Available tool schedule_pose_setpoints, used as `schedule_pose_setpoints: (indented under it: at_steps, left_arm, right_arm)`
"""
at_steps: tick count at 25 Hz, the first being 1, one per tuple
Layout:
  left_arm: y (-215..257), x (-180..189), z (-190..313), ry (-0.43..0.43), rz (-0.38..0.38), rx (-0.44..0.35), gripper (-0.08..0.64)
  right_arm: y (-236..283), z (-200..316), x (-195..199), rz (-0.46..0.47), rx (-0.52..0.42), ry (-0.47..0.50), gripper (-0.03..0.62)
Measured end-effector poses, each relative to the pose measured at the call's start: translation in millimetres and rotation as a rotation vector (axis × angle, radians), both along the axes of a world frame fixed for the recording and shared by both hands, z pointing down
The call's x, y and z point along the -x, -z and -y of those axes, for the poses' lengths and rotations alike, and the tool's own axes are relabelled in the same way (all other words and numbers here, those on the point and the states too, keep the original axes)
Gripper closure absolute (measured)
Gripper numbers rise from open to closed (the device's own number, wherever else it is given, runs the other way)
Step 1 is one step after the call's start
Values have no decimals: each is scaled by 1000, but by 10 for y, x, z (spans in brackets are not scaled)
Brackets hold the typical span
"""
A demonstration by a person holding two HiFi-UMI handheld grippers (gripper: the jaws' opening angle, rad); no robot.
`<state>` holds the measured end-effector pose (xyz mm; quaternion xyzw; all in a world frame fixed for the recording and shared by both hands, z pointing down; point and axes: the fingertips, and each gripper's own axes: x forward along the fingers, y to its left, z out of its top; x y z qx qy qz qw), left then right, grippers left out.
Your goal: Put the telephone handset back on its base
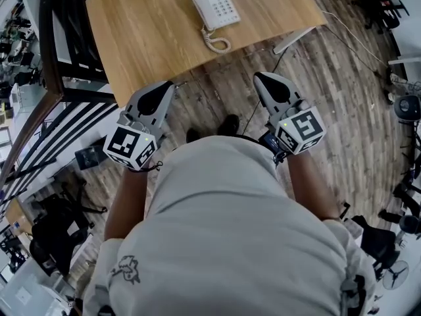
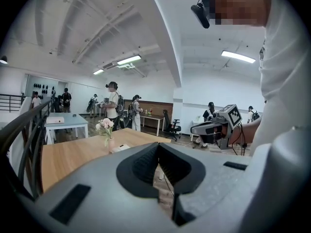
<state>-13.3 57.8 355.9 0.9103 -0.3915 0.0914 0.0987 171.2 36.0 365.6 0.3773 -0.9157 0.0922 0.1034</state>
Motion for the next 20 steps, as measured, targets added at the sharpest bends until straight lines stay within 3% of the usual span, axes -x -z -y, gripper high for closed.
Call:
schedule_pose_setpoints:
  at_steps: [12, 20]
  left_arm:
    - [19, 639, -376, -62, -25, -23, 554]
    - [27, 878, -611, -93, -38, -33, 554]
  right_arm:
    - [69, -526, 694, -30, -38, -45, 586]
    - [177, -879, 1017, -14, -62, -61, 586]
